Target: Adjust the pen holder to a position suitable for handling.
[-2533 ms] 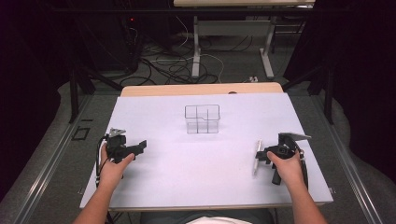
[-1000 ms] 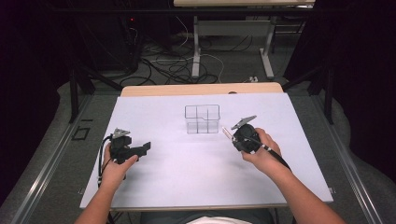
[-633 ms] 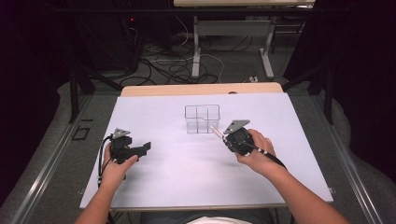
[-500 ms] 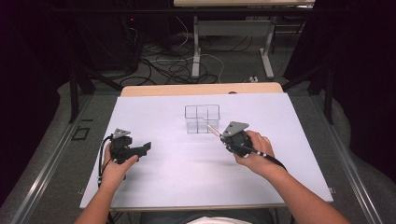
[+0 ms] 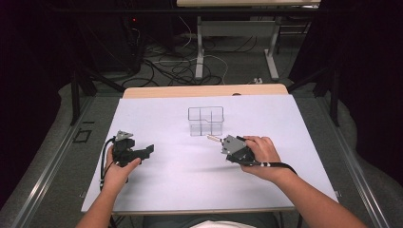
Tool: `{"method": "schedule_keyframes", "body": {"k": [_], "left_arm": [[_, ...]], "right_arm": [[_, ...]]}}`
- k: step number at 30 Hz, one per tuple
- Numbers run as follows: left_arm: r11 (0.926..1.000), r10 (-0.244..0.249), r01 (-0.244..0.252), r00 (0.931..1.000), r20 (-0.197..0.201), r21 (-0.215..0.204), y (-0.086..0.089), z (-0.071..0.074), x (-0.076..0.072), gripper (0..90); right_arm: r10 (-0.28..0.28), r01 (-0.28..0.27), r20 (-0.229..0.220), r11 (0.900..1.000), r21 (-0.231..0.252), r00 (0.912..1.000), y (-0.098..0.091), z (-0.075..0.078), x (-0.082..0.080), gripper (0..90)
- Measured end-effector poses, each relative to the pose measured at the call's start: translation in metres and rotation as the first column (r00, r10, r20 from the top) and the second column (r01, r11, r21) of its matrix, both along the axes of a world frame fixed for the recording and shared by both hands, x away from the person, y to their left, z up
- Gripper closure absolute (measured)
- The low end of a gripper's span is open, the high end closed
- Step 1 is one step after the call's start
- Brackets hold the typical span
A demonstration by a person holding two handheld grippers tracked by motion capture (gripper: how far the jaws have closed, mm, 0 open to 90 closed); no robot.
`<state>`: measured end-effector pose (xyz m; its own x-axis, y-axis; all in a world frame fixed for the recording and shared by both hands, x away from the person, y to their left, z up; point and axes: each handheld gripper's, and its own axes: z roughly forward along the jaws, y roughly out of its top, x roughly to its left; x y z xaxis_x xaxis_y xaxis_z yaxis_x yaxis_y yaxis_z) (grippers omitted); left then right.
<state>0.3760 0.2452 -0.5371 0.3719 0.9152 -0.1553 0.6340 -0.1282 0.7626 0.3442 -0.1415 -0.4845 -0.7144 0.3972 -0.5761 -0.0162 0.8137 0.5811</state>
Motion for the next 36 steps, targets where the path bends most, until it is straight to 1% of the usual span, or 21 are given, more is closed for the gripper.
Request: {"method": "schedule_keyframes", "body": {"k": [3, 7, 8, 9, 11, 13, 14, 15, 16, 17, 18, 20, 24, 25, 29, 30, 31, 33, 34, 35, 36], "left_arm": [[1.0000, -0.002, 0.002, 1.0000, 0.002, -0.002, -0.001, 0.000, 0.000, 12.7], [1.0000, -0.005, 0.005, 1.0000, -0.001, 0.001, -0.001, 0.001, 0.000, 13.1], [1.0000, -0.005, 0.005, 1.0000, -0.001, 0.000, -0.001, 0.001, 0.000, 13.1], [1.0000, -0.005, 0.005, 1.0000, -0.001, 0.000, -0.001, 0.001, 0.000, 13.2], [1.0000, -0.005, 0.005, 1.0000, -0.001, -0.001, -0.001, 0.001, 0.000, 13.4], [1.0000, -0.006, 0.006, 1.0000, 0.000, 0.000, -0.001, 0.001, 0.000, 13.5], [1.0000, -0.008, 0.008, 1.0000, 0.001, 0.002, -0.001, 0.001, 0.000, 13.6], [1.0000, -0.009, 0.009, 1.0000, 0.001, 0.002, -0.001, 0.001, 0.000, 13.7], [1.0000, -0.007, 0.007, 0.9999, 0.008, 0.000, -0.001, 0.001, 0.000, 13.8], [1.0000, -0.010, 0.010, 0.9999, 0.004, 0.000, -0.001, 0.003, -0.001, 13.8], [1.0000, -0.005, 0.006, 0.9999, 0.012, -0.006, -0.002, 0.003, -0.001, 13.9], [0.9999, -0.012, 0.012, 0.9998, 0.018, -0.006, -0.003, 0.005, -0.001, 14.2], [0.9994, -0.035, 0.035, 0.9985, 0.042, 0.004, -0.011, 0.013, -0.003, 15.2], [0.9990, -0.044, 0.044, 0.9976, 0.053, -0.007, -0.014, 0.016, -0.004, 16.3], [0.9937, -0.101, 0.104, 0.9922, 0.074, -0.042, -0.028, 0.033, -0.005, 16.7], [0.9908, -0.124, 0.128, 0.9893, 0.076, -0.045, -0.033, 0.037, -0.005, 16.8], [0.9862, -0.159, 0.162, 0.9842, 0.079, -0.035, -0.038, 0.041, -0.006, 17.4], [0.9756, -0.214, 0.217, 0.9725, 0.092, -0.030, -0.051, 0.047, -0.007, 21.6], [0.9685, -0.247, 0.249, 0.9643, 0.095, -0.006, -0.056, 0.051, -0.008, 23.3], [0.9584, -0.285, 0.285, 0.9536, 0.097, 0.006, -0.062, 0.054, -0.008, 25.5], [0.9491, -0.315, 0.314, 0.9435, 0.104, 0.020, -0.068, 0.057, -0.009, 27.5]], "right_arm": [[0.030, -0.027, 0.043, 0.9969, -0.074, 0.9986, 0.004, -0.002, -0.003, 79.8], [0.079, -0.058, 0.118, 0.9837, -0.170, 0.9898, 0.009, -0.005, -0.005, 79.8], [0.085, -0.058, 0.143, 0.9818, -0.181, 0.9861, 0.010, -0.005, -0.006, 79.8], [0.118, -0.083, 0.162, 0.9747, -0.207, 0.9796, 0.010, -0.005, -0.005, 79.8], [0.143, -0.087, 0.207, 0.9627, -0.256, 0.9679, 0.012, -0.006, -0.006, 79.8], [0.172, -0.087, 0.245, 0.9423, -0.323, 0.9540, 0.013, -0.006, -0.007, 79.8], [0.193, -0.094, 0.267, 0.9342, -0.344, 0.9442, 0.014, -0.007, -0.007, 79.8], [0.213, -0.093, 0.287, 0.9205, -0.379, 0.9338, 0.014, -0.006, -0.008, 79.8], [0.222, -0.092, 0.301, 0.9157, -0.391, 0.9272, 0.015, -0.007, -0.010, 79.8], [0.250, -0.099, 0.316, 0.9000, -0.424, 0.9152, 0.015, -0.007, -0.010, 79.8], [0.263, -0.095, 0.332, 0.8903, -0.445, 0.9060, 0.015, -0.008, -0.011, 79.8], [0.313, -0.104, 0.348, 0.8563, -0.506, 0.8835, 0.016, -0.007, -0.012, 79.8], [0.375, -0.092, 0.382, 0.8047, -0.586, 0.8445, 0.015, -0.008, -0.016, 79.8], [0.397, -0.095, 0.377, 0.7838, -0.614, 0.8367, 0.016, -0.006, -0.016, 79.8], [0.456, -0.094, 0.391, 0.7377, -0.668, 0.7993, 0.017, -0.006, -0.017, 79.8], [0.460, -0.092, 0.393, 0.7339, -0.673, 0.7960, 0.017, -0.006, -0.018, 79.8], [0.476, -0.097, 0.395, 0.7253, -0.682, 0.7860, 0.017, -0.005, -0.017, 79.8], [0.485, -0.096, 0.397, 0.7185, -0.689, 0.7795, 0.018, -0.004, -0.017, 79.8], [0.489, -0.095, 0.397, 0.7138, -0.694, 0.7767, 0.018, -0.004, -0.018, 79.8], [0.505, -0.095, 0.400, 0.7029, -0.705, 0.7649, 0.018, -0.003, -0.017, 79.8], [0.507, -0.096, 0.395, 0.6982, -0.710, 0.7660, 0.019, -0.003, -0.018, 79.8]]}}
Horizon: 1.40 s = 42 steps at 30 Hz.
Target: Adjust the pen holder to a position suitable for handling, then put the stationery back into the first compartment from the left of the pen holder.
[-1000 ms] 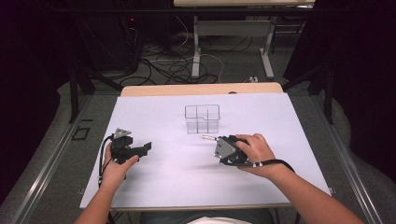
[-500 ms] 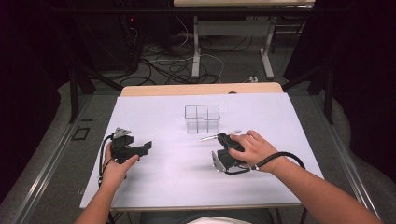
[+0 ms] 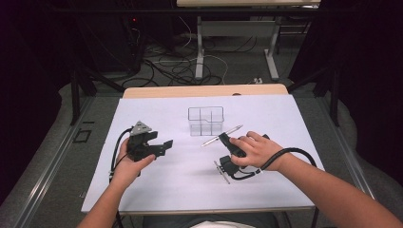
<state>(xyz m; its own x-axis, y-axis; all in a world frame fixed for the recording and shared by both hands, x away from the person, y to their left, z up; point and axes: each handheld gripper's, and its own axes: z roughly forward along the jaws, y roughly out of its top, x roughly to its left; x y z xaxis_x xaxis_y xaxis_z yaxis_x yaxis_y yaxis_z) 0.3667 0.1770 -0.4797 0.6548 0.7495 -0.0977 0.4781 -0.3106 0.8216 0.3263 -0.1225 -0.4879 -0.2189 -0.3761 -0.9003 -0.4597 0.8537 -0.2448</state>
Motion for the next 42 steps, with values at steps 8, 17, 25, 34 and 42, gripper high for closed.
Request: {"method": "schedule_keyframes", "body": {"k": [8, 17, 25, 34, 42], "left_arm": [[0.9831, -0.171, 0.170, 0.9852, 0.007, 0.068, -0.041, 0.019, 0.001, 35.0], [0.9600, -0.244, 0.241, 0.9698, 0.003, 0.142, -0.068, 0.025, 0.003, 38.3], [0.9409, -0.265, 0.270, 0.9629, -0.048, 0.205, -0.084, 0.024, 0.006, 42.3], [0.9323, -0.285, 0.287, 0.9575, -0.042, 0.220, -0.096, 0.026, 0.009, 44.5], [0.9111, -0.312, 0.322, 0.9467, -0.078, 0.257, -0.108, 0.027, 0.010, 47.1]], "right_arm": [[0.052, -0.051, 0.015, 0.9962, -0.071, 0.9985, 0.003, -0.004, -0.004, 79.8], [0.049, -0.047, 0.025, 0.9953, -0.085, 0.9985, 0.002, -0.003, -0.003, 79.8], [0.050, -0.048, 0.020, 0.9932, -0.106, 0.9985, 0.004, -0.004, -0.003, 79.7], [0.060, -0.057, 0.028, 0.9916, -0.116, 0.9978, 0.006, -0.006, -0.002, 79.7], [0.043, -0.040, 0.020, 0.9921, -0.119, 0.9989, 0.007, -0.009, -0.001, 79.7]]}}
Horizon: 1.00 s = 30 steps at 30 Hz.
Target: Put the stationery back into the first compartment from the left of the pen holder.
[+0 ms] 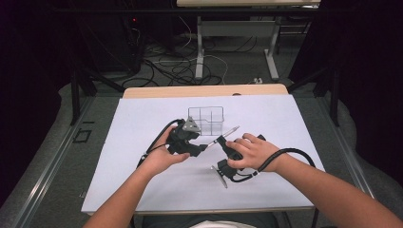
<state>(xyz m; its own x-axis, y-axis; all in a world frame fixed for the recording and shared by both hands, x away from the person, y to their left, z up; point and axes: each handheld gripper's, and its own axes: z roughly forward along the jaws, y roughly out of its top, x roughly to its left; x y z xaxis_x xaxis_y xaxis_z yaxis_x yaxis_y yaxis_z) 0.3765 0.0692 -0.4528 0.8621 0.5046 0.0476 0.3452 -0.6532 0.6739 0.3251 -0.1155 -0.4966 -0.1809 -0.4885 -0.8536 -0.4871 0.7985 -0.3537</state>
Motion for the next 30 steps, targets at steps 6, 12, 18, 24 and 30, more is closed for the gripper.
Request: {"method": "schedule_keyframes", "body": {"k": [6, 12, 18, 24, 30], "left_arm": [[0.9991, -0.024, 0.024, 0.9997, 0.004, 0.035, -0.009, 0.000, 0.001, 49.2], [0.9977, -0.041, 0.041, 0.9992, -0.002, 0.054, -0.018, -0.002, 0.003, 52.7], [0.9926, -0.056, 0.056, 0.9984, -0.005, 0.108, -0.027, -0.003, 0.003, 61.8], [0.9867, -0.055, 0.056, 0.9984, -0.014, 0.152, -0.032, -0.002, 0.002, 67.6], [0.9849, -0.062, 0.066, 0.9976, -0.033, 0.160, -0.036, -0.005, 0.002, 71.4]], "right_arm": [[0.012, -0.012, 0.005, 0.9999, -0.012, 0.9999, 0.001, -0.001, 0.001, 79.7], [0.016, -0.016, 0.006, 0.9997, -0.018, 0.9999, 0.002, -0.002, 0.000, 79.7], [0.022, -0.022, 0.010, 0.9994, -0.027, 0.9997, 0.004, -0.004, 0.000, 79.7], [0.028, -0.028, 0.012, 0.9992, -0.030, 0.9995, 0.005, -0.004, -0.002, 79.7], [0.030, -0.029, 0.009, 0.9991, -0.029, 0.9995, 0.005, -0.006, -0.003, 79.7]]}}
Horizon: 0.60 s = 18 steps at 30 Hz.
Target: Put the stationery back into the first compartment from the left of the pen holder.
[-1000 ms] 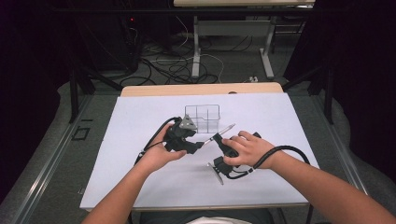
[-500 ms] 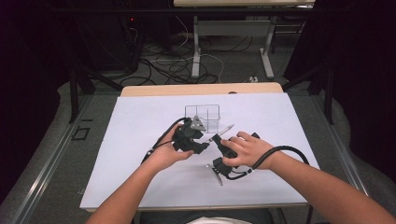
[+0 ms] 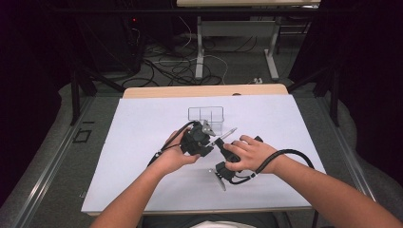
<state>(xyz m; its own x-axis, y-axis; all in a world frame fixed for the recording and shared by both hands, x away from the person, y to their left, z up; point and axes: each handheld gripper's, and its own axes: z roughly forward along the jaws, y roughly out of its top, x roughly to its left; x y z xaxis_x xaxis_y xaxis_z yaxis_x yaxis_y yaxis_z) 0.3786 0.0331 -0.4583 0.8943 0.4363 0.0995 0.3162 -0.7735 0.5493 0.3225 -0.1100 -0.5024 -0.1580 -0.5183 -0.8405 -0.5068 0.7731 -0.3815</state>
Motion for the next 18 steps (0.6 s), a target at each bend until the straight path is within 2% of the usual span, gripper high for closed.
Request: {"method": "schedule_keyframes", "body": {"k": [7, 13, 14, 15, 18], "left_arm": [[0.9998, 0.000, 0.000, 1.0000, -0.002, 0.022, -0.0024, -0.0038, 0.0005, 78.1], [0.9993, -0.004, 0.004, 1.0000, -0.002, 0.037, -0.0023, -0.0041, -0.0001, 79.5], [0.9993, -0.004, 0.004, 1.0000, -0.004, 0.038, -0.0021, -0.0041, 0.0001, 79.5], [0.9993, -0.005, 0.005, 1.0000, -0.006, 0.037, -0.0019, -0.0041, 0.0003, 79.6], [0.9994, -0.001, 0.002, 0.9998, -0.018, 0.033, -0.0016, -0.0042, 0.0007, 79.7]], "right_arm": [[0.007, -0.007, -0.006, 1.0000, 0.000, 1.0000, 0.0024, -0.0014, -0.0006, 79.7], [0.018, -0.018, -0.016, 0.9998, 0.006, 0.9997, 0.0034, -0.0031, -0.0007, 79.7], [-0.011, 0.010, -0.007, 0.9998, -0.015, 0.9999, 0.0040, -0.0015, -0.0031, 79.7], [-0.004, 0.004, -0.006, 0.9998, -0.020, 1.0000, 0.0045, -0.0011, -0.0030, 79.7], [0.015, -0.015, -0.022, 0.9999, 0.003, 0.9996, 0.0038, -0.0029, -0.0011, 79.6]]}}
